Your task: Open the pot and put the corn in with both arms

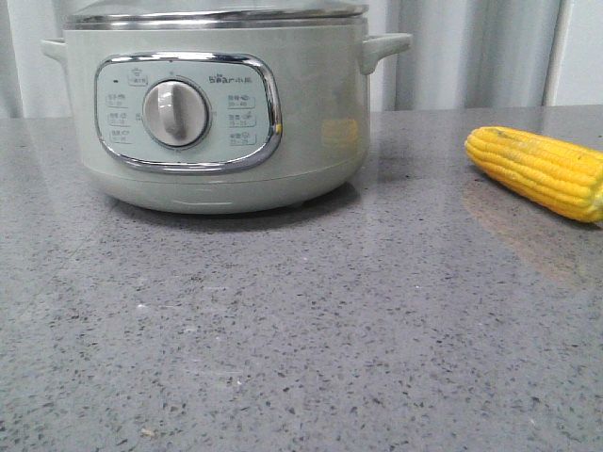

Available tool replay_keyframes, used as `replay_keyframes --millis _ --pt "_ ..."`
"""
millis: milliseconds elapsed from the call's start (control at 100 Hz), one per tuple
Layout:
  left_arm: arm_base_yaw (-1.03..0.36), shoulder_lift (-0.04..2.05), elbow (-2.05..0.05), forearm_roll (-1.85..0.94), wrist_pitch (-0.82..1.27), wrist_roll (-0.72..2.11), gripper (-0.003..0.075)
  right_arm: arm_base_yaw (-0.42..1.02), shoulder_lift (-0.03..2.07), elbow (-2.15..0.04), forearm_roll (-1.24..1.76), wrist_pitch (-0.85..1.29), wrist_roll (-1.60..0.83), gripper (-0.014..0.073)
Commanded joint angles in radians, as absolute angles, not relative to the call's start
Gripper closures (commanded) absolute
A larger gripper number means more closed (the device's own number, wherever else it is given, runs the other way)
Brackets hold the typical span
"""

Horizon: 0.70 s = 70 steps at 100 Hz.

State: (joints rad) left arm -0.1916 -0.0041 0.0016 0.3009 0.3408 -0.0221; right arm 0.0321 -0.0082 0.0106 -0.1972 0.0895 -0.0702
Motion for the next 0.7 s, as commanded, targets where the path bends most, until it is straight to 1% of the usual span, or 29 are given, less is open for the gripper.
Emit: replay_keyframes --millis 0,180,690 --pt "-0.191 -0.037 0.009 0.307 0.290 -0.031 0.0741 0.028 -0.029 0.030 -0.208 -0.032 -0.070 0.0661" --pt "-0.191 -0.037 0.009 0.307 0.290 -0.031 0.0741 0.028 -0.029 0.030 -0.208 -0.085 -0.070 0.0661" --pt "-0.191 -0.037 0.009 0.307 0.288 -0.031 0.0741 0.028 -0.029 0.030 -0.208 -0.038 -0.070 0.0661"
